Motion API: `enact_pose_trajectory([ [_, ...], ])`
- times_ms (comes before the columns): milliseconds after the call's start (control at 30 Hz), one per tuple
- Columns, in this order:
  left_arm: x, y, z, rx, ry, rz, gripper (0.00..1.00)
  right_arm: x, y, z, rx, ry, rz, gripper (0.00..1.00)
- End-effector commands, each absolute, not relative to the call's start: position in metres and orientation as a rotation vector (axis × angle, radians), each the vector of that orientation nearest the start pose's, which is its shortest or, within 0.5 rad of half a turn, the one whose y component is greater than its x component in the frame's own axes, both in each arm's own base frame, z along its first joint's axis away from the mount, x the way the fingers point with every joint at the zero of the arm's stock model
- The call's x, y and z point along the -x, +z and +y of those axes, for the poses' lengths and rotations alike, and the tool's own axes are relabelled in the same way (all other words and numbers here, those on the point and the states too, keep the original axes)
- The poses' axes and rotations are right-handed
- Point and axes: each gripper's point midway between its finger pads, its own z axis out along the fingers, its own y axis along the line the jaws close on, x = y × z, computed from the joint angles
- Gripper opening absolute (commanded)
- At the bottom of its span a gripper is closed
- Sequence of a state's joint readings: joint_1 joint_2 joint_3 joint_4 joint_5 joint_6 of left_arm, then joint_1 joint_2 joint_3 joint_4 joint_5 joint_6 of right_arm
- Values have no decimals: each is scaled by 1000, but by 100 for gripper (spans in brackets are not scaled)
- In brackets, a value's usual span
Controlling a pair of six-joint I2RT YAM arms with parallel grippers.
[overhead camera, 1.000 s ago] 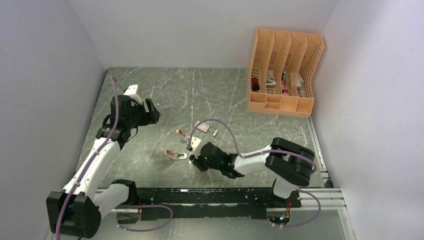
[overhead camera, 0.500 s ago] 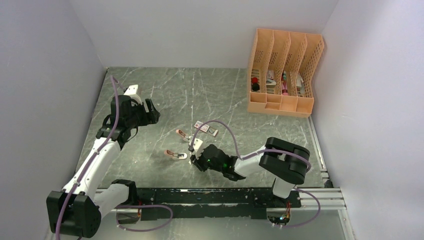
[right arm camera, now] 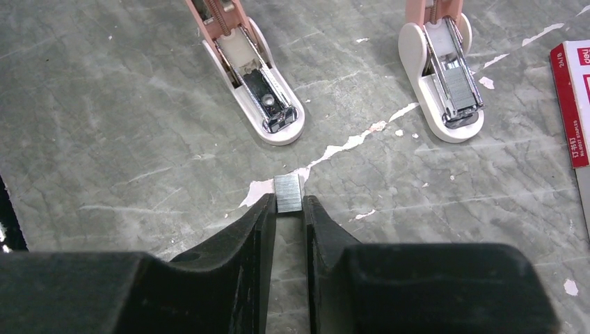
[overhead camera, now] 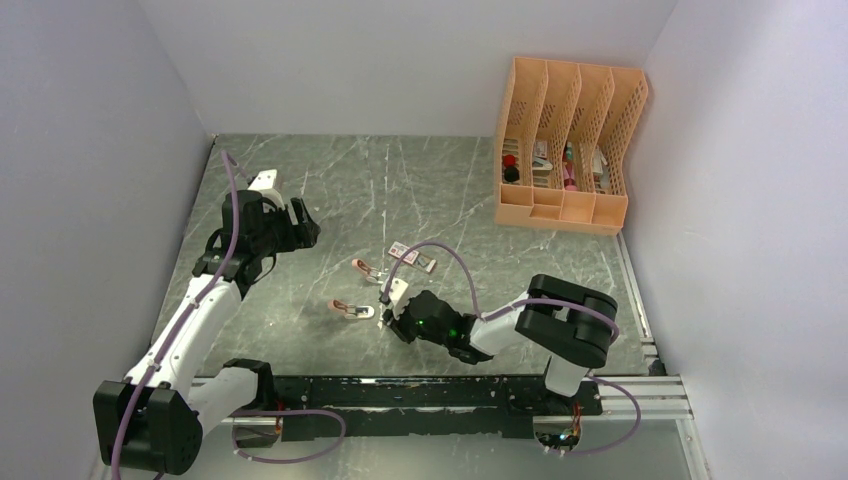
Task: Load the staples into the stapler
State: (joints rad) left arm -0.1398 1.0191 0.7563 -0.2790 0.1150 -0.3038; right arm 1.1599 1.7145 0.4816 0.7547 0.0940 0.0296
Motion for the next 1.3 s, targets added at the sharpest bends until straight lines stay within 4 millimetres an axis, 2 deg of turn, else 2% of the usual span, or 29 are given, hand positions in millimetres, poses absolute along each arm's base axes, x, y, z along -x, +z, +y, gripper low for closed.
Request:
enact_pose_trajectory([
  [0,-320,178,-73,109,-368,2112,77,-146,-55,303,1232,481,2049,23],
  [333,-320,178,-73,109,-367,2111,76,-144,-55,305,1245,501,2041,15],
  [467,-320,180,-72,112,-363,2105,76,-145,-47,310,1247,514,2023,13],
  [567,-320,180,-72,114,-363,2102,76,-149,-26,319,1226,541,1981,13],
  [767,-321,179,-73,109,-365,2109,76,-165,44,345,1172,590,1834,13],
  [867,-321,179,-72,109,-362,2109,76,-171,70,351,1167,589,1781,10],
  [1000,-321,180,-72,112,-362,2104,76,-176,89,354,1191,580,1745,8],
  [1267,-321,180,-72,109,-364,2107,76,-181,101,354,1266,535,1696,7],
])
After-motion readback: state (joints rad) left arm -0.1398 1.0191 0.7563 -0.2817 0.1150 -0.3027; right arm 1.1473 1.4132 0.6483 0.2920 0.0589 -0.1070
